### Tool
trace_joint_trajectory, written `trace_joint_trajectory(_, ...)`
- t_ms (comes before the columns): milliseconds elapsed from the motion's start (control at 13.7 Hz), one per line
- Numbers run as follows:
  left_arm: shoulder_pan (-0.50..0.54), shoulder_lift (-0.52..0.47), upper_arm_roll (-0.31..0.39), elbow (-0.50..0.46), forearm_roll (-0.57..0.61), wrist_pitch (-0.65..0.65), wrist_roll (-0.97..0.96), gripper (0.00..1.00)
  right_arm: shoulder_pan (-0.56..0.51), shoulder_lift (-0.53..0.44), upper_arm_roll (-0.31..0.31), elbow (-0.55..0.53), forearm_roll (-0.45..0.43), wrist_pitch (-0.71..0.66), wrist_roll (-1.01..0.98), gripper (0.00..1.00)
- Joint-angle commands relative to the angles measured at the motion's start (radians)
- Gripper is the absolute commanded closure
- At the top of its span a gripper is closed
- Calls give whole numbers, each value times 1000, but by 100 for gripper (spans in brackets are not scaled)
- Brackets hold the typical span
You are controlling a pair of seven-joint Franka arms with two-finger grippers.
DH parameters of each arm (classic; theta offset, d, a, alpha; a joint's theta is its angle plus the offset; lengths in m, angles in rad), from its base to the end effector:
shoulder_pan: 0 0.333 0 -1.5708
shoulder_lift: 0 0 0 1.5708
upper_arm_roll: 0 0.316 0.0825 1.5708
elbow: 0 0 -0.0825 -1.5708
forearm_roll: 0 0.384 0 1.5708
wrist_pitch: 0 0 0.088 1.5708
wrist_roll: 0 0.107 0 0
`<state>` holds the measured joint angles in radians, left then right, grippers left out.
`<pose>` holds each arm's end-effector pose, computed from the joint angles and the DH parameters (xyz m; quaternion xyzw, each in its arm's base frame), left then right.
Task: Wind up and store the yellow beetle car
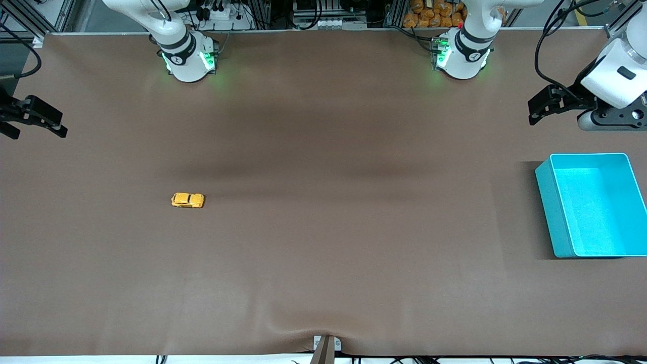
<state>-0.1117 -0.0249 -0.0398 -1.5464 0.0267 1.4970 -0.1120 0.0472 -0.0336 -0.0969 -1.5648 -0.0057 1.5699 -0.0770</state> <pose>0.5337 -0.0787 0.6432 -0.9997 0.0189 0.0103 0.0153 0.5436 -0.0286 0.6456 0.9997 0.0136 0.0192 0.0024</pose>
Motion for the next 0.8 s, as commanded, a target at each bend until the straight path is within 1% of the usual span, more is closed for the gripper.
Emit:
trace_joint_trajectory(0,4,-1,0,8,-13,5,2,0,-1,0,5,8,3,-10,23,0)
trace_joint_trajectory(728,4,0,0,8,-11,5,2,0,6,1,6,6,4,-11,23,0)
